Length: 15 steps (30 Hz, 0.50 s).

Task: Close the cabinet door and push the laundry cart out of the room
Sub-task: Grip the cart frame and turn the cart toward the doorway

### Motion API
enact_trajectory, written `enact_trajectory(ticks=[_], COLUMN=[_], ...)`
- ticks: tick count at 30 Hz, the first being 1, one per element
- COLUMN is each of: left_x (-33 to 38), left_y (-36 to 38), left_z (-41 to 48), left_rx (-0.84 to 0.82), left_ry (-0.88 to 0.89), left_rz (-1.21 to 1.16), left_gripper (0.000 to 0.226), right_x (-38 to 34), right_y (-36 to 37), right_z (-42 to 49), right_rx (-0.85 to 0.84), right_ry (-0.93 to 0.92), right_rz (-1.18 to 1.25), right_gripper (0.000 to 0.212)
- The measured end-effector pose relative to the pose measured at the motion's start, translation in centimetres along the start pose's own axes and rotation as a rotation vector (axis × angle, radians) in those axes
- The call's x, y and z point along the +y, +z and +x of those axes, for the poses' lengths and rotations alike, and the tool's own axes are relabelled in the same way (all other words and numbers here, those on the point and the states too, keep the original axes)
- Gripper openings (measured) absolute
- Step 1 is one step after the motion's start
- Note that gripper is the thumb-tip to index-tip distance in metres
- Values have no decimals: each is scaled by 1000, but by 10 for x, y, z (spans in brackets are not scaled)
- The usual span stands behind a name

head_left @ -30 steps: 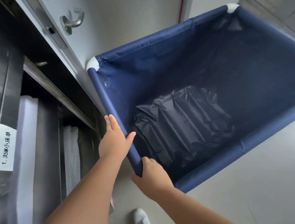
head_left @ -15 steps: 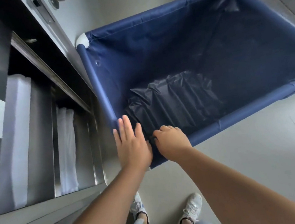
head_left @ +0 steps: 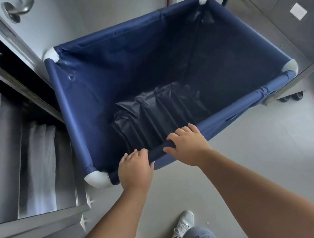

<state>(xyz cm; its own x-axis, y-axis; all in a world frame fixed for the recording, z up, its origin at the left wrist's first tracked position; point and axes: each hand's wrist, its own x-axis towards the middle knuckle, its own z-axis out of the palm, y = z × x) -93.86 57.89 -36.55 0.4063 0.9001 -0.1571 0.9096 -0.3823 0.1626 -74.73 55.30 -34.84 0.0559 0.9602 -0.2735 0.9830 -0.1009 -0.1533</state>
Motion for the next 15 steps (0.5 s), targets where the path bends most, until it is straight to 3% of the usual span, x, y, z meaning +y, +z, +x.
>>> enact_trajectory(ticks=[3, 8, 15], left_x=[5, 10, -14], left_y=[-3, -3, -3], left_z=[5, 18, 57], left_rx=[-67, -26, -45], left_ry=[-3, 61, 152], left_rz=[82, 128, 262], left_gripper=[36, 49, 21], right_x=[31, 41, 29], right_y=[-7, -12, -13], right_z=[-1, 14, 28], right_rx=[-33, -75, -95], right_ry=[-31, 19, 131], right_rz=[-122, -235, -223], right_gripper=[44, 33, 37])
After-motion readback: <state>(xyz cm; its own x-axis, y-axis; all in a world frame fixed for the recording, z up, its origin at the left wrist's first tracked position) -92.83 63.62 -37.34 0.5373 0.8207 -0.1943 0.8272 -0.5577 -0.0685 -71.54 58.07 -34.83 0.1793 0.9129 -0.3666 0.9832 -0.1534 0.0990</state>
